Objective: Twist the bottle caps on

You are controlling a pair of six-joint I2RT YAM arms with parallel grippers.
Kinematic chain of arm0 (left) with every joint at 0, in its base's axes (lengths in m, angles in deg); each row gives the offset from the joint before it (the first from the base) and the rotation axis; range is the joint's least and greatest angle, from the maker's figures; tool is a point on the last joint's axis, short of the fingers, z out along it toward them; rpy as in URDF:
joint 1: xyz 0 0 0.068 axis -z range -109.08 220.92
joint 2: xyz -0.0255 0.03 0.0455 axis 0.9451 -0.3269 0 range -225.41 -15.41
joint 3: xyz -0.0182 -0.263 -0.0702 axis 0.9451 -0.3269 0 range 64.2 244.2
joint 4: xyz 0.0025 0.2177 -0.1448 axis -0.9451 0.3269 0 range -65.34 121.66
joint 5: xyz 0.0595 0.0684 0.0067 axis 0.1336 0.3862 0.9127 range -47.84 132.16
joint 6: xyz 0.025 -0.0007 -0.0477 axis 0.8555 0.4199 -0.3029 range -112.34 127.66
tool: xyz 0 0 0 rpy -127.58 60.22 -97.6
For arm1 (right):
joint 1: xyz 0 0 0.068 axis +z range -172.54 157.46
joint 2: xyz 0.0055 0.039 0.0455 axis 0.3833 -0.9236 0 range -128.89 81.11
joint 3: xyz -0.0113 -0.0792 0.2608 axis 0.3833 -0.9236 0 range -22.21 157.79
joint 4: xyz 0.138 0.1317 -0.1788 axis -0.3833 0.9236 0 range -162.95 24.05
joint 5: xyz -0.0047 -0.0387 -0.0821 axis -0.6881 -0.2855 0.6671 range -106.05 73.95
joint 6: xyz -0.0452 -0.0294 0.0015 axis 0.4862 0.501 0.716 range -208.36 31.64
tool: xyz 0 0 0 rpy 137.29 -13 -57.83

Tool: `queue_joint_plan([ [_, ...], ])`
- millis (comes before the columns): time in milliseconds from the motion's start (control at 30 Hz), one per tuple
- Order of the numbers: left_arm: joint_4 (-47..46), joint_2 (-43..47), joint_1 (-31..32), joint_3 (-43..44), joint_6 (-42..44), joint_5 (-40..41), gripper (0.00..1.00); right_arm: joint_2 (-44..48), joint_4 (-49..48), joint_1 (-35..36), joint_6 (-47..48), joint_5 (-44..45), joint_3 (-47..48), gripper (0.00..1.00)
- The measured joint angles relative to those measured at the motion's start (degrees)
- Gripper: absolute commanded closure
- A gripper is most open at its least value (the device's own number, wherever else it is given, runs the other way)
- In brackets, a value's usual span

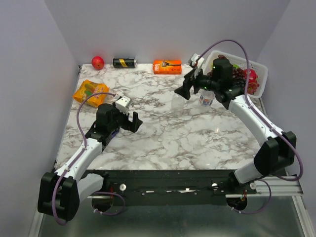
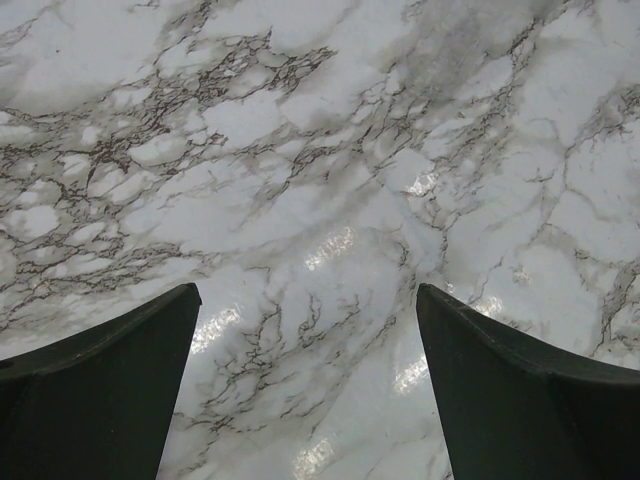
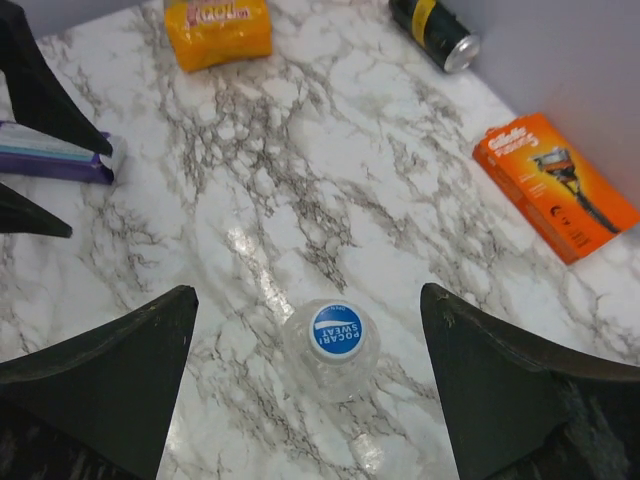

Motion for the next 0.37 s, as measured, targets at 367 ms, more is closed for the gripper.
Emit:
queue_joint_plan([
  [367, -4.8, -2.9, 0.0, 0.8, -2.2, 0.0, 0.01, 4.3, 19.4, -0.1, -13.1, 31.2, 13.8, 0.01],
])
